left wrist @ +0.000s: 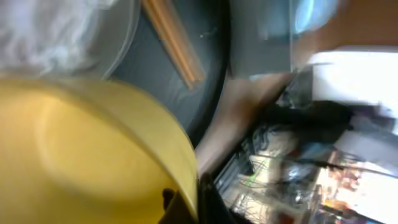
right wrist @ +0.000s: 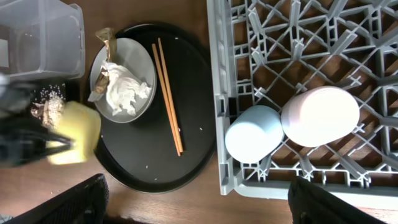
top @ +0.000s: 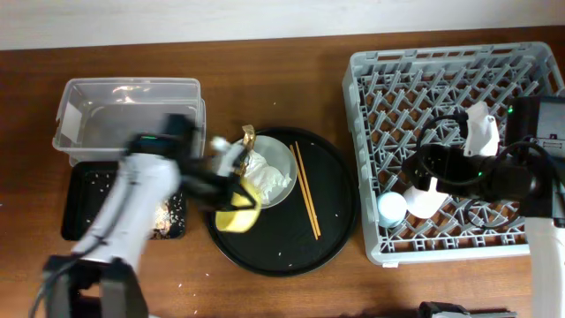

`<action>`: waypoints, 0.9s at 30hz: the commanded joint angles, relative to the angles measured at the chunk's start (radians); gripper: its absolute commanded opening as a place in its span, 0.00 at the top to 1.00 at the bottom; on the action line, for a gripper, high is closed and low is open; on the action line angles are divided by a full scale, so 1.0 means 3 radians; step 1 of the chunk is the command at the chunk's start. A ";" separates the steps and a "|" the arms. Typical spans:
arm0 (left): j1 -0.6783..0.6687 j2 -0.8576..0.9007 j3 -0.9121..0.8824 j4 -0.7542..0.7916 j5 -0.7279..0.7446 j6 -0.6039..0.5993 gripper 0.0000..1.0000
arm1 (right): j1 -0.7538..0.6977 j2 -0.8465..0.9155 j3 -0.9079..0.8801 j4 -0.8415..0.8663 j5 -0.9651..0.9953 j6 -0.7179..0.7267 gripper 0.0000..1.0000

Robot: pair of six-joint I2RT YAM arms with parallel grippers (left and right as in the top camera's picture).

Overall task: Sort waste into correct bins and load items into the dishwasher rack
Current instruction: 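Set the empty yellow bowl back on the round black tray, then pick the tissue off the white plate and drop it in the clear bin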

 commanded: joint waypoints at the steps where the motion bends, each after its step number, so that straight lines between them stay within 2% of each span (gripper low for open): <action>1: -0.1245 -0.0011 0.0009 0.0352 -0.1712 -0.1500 1.00 | 0.0022 0.0004 0.0014 0.0006 -0.0009 -0.0013 0.06; 3: -0.2007 0.0145 0.0009 0.0537 -0.2383 -0.1765 0.99 | 0.0022 0.0028 0.0014 0.0042 -0.0005 -0.0013 0.04; 6: -0.2406 0.0455 0.0009 0.0610 -0.2605 -0.1809 0.99 | 0.0022 0.0092 0.0014 0.0052 -0.0006 -0.0013 0.04; 8: -0.2499 0.0610 0.0011 0.0604 -0.2744 -0.1807 0.98 | 0.0022 0.0122 0.0014 0.0051 -0.0006 -0.0013 0.04; 9: -0.2491 0.0608 0.0032 0.0575 -0.2744 -0.1807 0.71 | 0.0022 0.0126 0.0014 0.0051 -0.0008 -0.0011 0.04; 11: -0.2410 0.0605 0.0294 0.0310 -0.2794 -0.1807 0.54 | 0.0022 0.0125 0.0014 0.0047 -0.0008 -0.0013 0.04; 12: -0.2295 0.0601 0.0553 0.0148 -0.2864 -0.1804 0.30 | 0.0022 0.0125 0.0014 0.0034 -0.0006 -0.0013 0.04; 13: -0.2177 0.0600 0.0693 0.0120 -0.2888 -0.1788 0.20 | 0.0022 0.0125 0.0014 0.0027 -0.0006 -0.0013 0.03; 14: -0.2074 0.0600 0.0759 0.0132 -0.2884 -0.1778 0.17 | 0.0022 0.0125 0.0014 0.0014 -0.0006 -0.0013 0.03; 16: -0.1603 0.0610 0.0811 0.0341 -0.2888 -0.1597 0.16 | 0.0022 0.0125 0.0014 -0.0032 -0.0006 -0.0014 0.03; 19: -0.1155 0.0732 0.0810 0.0701 -0.2878 -0.1467 0.15 | 0.0022 0.0125 0.0014 -0.0034 -0.0006 -0.0013 0.03; 24: -0.1027 0.1232 0.0809 0.0876 -0.2602 -0.1076 0.16 | 0.0022 0.0125 0.0014 -0.0036 -0.0006 -0.0013 0.03; 25: -0.1035 0.1333 0.0809 0.0875 -0.2597 -0.1076 0.20 | 0.0022 0.0125 0.0014 -0.0037 -0.0006 -0.0013 0.03; 27: -0.1039 0.1401 0.0809 0.0856 -0.2599 -0.1076 0.49 | 0.0022 0.0125 0.0014 -0.0037 -0.0006 -0.0013 0.03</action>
